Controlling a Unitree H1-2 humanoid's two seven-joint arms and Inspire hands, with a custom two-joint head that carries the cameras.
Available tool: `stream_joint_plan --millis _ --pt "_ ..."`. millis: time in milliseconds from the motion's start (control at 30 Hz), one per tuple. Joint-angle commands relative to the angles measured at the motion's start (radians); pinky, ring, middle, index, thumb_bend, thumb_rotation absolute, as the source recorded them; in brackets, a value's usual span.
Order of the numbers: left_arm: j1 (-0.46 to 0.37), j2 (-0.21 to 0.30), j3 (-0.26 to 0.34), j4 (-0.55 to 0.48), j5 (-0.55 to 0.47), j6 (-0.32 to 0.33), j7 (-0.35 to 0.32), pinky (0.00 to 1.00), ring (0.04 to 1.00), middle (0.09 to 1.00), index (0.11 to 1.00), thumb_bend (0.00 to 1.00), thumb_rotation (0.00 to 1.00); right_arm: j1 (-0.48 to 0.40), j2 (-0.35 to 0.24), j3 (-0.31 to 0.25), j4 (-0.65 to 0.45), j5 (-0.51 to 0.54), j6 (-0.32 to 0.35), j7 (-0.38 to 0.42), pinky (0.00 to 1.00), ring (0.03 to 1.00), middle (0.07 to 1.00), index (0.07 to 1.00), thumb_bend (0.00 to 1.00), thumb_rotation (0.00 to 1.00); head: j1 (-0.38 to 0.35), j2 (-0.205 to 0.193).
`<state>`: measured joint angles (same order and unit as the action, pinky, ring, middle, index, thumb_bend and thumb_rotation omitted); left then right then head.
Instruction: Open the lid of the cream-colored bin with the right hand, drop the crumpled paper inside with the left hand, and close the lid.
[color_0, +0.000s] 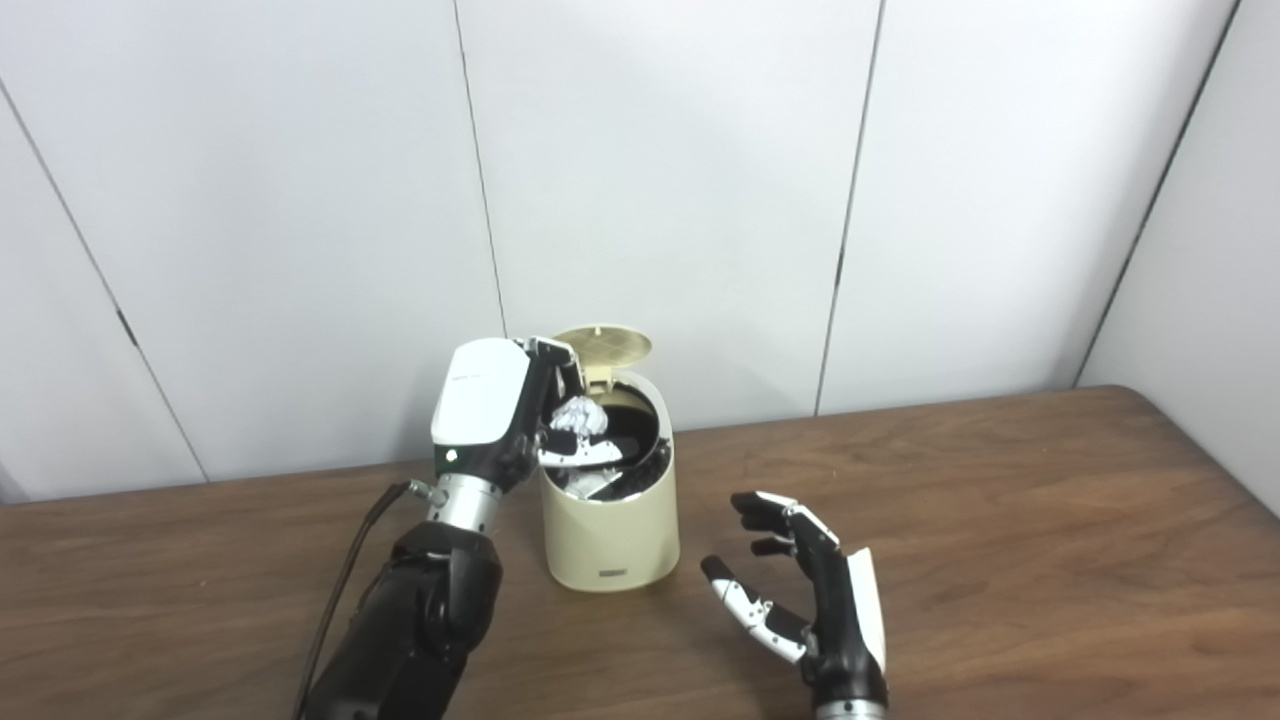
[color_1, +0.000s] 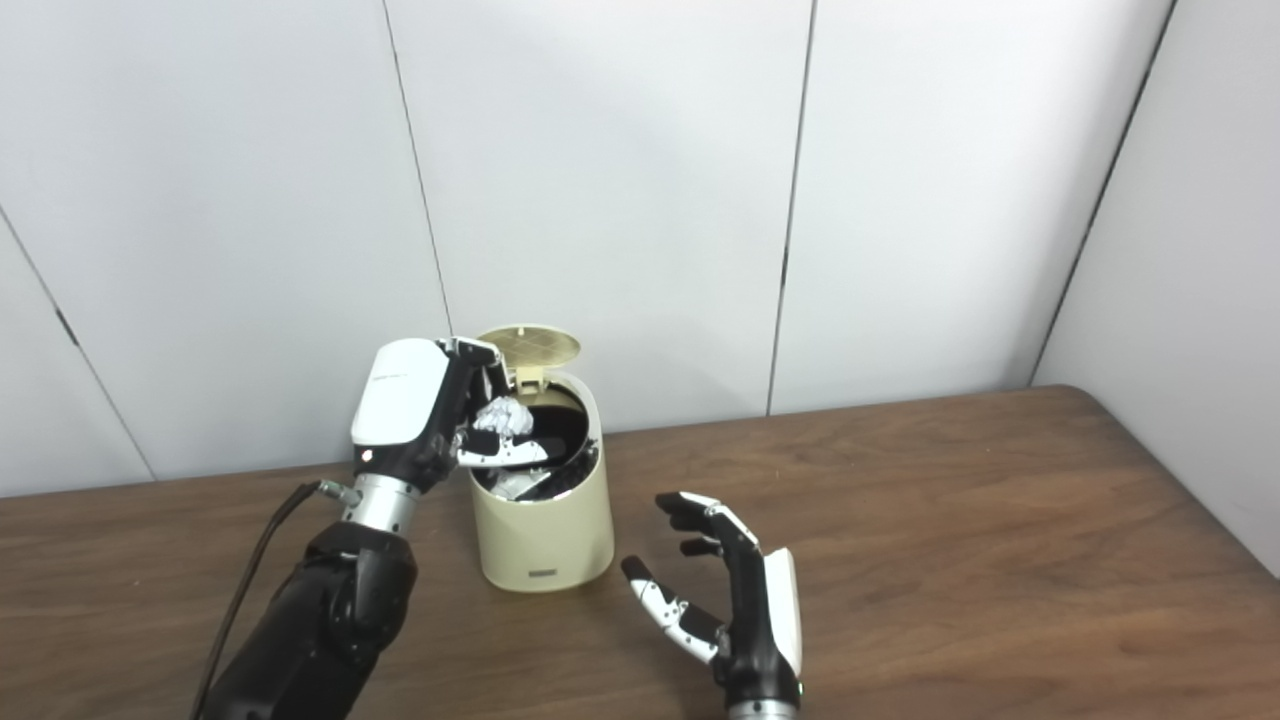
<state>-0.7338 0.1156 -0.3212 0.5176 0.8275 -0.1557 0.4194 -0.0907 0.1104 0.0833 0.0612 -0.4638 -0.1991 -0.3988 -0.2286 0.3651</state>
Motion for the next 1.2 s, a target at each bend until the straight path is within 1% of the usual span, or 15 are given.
stream_joint_plan --millis 0,233,400,500,600,667,733,767,833,933,1067,1167 --pt "-0.070 -0.007 0.000 -0.009 0.007 0.002 0.028 0.05 0.090 0.139 0.176 0.67 0.00 0.064 0.017 0.012 0.058 -0.005 0.005 -0.010 0.61 0.700 0.709 0.661 0.30 0.20 0.001 -0.001" --pt "-0.066 -0.016 -0.007 -0.003 -0.005 0.011 0.026 0.05 0.085 0.135 0.175 0.67 0.00 0.065 0.018 0.015 0.055 -0.006 0.013 -0.007 0.62 0.706 0.712 0.665 0.30 0.22 0.004 0.005" --pt "-0.062 -0.018 -0.004 -0.003 -0.018 0.010 0.021 0.06 0.095 0.147 0.187 0.72 0.04 0.061 0.014 0.012 0.057 -0.005 0.015 -0.006 0.61 0.700 0.710 0.660 0.30 0.22 0.009 0.003" --pt "-0.058 -0.018 0.000 -0.010 -0.024 0.016 0.020 0.06 0.099 0.151 0.189 0.76 0.10 0.061 0.013 0.011 0.054 0.000 0.019 -0.003 0.61 0.699 0.710 0.661 0.30 0.21 0.011 0.002" --pt "-0.053 -0.018 0.003 -0.019 -0.029 0.027 0.015 0.07 0.106 0.159 0.202 0.82 0.16 0.061 0.013 0.010 0.050 -0.001 0.030 0.000 0.61 0.698 0.708 0.662 0.30 0.19 0.015 0.003" --pt "-0.048 -0.019 0.009 -0.032 -0.032 0.043 0.006 0.07 0.111 0.166 0.217 0.90 0.23 0.063 0.013 0.011 0.047 0.002 0.033 0.000 0.61 0.700 0.709 0.662 0.31 0.19 0.017 0.005" --pt "-0.043 -0.022 0.015 -0.051 -0.034 0.075 -0.011 0.07 0.114 0.170 0.232 0.98 0.31 0.063 0.011 0.013 0.047 -0.001 0.032 -0.001 0.61 0.698 0.707 0.662 0.31 0.19 0.017 0.005" --pt "-0.040 -0.023 0.017 -0.061 -0.033 0.093 -0.020 0.08 0.117 0.173 0.239 0.99 0.35 0.063 0.011 0.014 0.046 -0.002 0.034 -0.001 0.60 0.697 0.707 0.662 0.31 0.19 0.017 0.005" --pt "-0.036 -0.024 0.019 -0.081 -0.031 0.133 -0.048 0.08 0.124 0.181 0.255 1.00 0.40 0.064 0.011 0.015 0.044 -0.002 0.039 0.001 0.61 0.700 0.709 0.661 0.31 0.21 0.017 0.007" --pt "-0.034 -0.017 0.013 -0.097 -0.025 0.164 -0.074 0.10 0.139 0.199 0.289 1.00 0.45 0.064 0.011 0.016 0.042 -0.003 0.042 0.001 0.62 0.706 0.712 0.663 0.31 0.23 0.017 0.007" --pt "-0.033 -0.014 0.010 -0.102 -0.032 0.166 -0.087 0.09 0.133 0.192 0.299 1.00 0.48 0.063 0.010 0.015 0.044 -0.001 0.043 0.001 0.61 0.701 0.710 0.666 0.31 0.22 0.017 0.007" --pt "-0.032 -0.012 0.008 -0.103 -0.035 0.168 -0.096 0.10 0.138 0.198 0.302 1.00 0.53 0.064 0.010 0.015 0.042 -0.001 0.047 0.003 0.61 0.700 0.708 0.667 0.31 0.22 0.018 0.007"
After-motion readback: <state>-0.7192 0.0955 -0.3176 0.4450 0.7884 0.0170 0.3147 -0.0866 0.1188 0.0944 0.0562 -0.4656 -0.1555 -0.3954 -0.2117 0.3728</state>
